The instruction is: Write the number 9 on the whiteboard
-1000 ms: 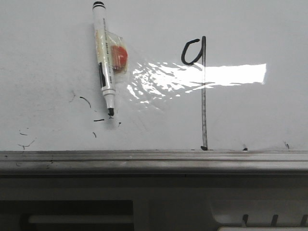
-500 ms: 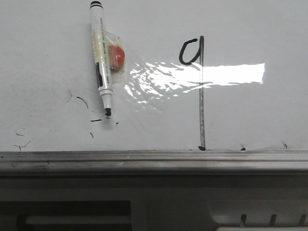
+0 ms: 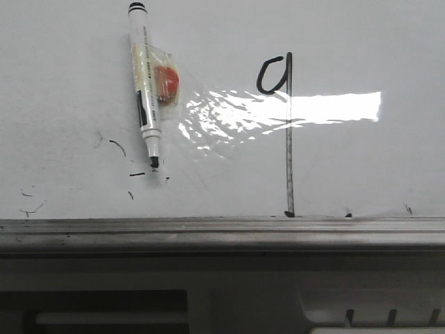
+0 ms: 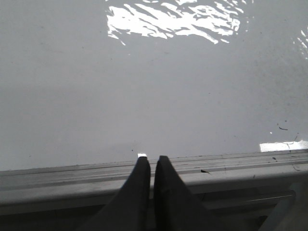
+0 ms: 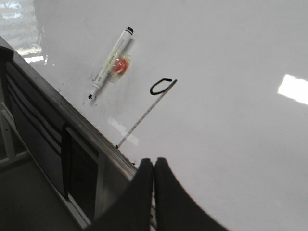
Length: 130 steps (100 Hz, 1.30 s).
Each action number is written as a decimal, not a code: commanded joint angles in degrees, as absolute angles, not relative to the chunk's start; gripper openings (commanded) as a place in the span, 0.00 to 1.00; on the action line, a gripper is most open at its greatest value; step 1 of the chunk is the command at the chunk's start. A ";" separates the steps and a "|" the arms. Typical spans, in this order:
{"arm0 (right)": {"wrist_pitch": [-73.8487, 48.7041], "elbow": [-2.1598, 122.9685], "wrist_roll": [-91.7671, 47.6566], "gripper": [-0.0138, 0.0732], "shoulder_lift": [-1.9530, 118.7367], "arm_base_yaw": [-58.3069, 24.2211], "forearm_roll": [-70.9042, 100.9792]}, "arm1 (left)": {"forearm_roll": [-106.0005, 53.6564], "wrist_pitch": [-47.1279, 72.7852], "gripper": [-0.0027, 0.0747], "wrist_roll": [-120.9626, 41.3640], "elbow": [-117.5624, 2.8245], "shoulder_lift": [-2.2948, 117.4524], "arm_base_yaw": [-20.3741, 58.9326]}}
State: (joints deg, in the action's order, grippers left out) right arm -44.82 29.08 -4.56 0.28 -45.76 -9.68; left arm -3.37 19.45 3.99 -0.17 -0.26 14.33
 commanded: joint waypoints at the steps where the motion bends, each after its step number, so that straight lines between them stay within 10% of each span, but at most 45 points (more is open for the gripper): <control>1: -39.04 28.34 0.00 0.11 1.32 -42.66 -13.82 | -4.34 17.36 0.01 4.49 1.66 -1.82 14.18; 43: -7.29 -0.17 8.25 0.07 1.04 -5.85 -1.29 | -4.34 17.36 0.01 4.49 1.66 -1.82 14.07; 130: -17.37 -2.08 8.03 0.07 -1.73 -4.74 -2.91 | -4.34 17.36 0.01 4.49 1.66 -1.82 14.07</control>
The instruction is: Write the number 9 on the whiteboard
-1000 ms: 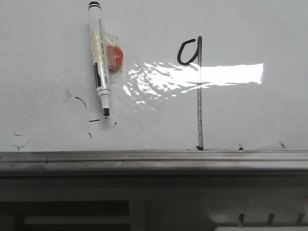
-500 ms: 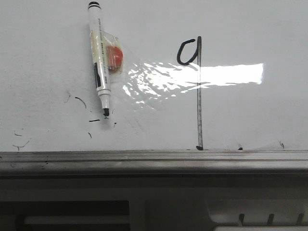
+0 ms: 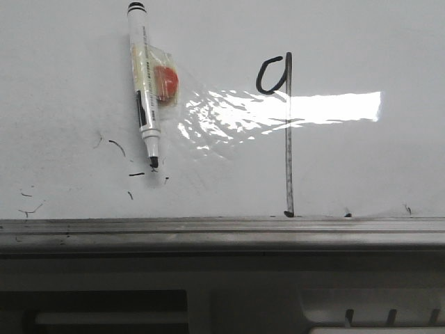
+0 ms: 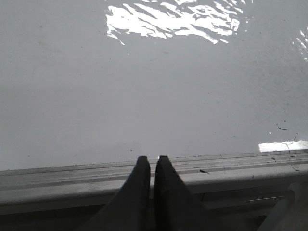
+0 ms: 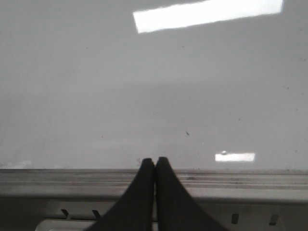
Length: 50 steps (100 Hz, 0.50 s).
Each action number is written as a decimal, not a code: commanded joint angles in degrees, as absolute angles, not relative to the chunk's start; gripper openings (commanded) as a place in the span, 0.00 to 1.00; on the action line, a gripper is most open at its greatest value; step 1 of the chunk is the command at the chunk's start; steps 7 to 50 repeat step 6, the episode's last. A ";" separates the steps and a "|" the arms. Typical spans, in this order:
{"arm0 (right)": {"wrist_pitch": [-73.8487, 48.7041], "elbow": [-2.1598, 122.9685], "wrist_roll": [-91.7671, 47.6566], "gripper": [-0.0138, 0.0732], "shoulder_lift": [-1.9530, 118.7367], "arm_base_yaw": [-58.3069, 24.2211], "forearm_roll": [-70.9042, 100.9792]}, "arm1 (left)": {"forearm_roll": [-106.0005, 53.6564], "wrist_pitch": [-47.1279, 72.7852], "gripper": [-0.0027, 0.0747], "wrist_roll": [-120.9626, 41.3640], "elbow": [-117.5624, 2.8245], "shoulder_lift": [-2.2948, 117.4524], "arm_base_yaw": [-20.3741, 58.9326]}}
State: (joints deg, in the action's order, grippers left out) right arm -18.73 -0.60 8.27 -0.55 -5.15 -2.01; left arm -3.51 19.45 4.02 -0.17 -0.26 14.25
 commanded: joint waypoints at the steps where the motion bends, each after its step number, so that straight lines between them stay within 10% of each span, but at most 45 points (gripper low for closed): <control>1: -17.37 -2.08 8.03 0.07 -1.73 -4.74 -2.91 | -4.34 17.36 0.01 4.49 1.66 -1.82 14.07; 50: -17.37 -2.08 8.03 0.07 -1.73 -4.74 -2.91 | -4.34 17.36 0.01 4.49 1.66 -1.82 14.07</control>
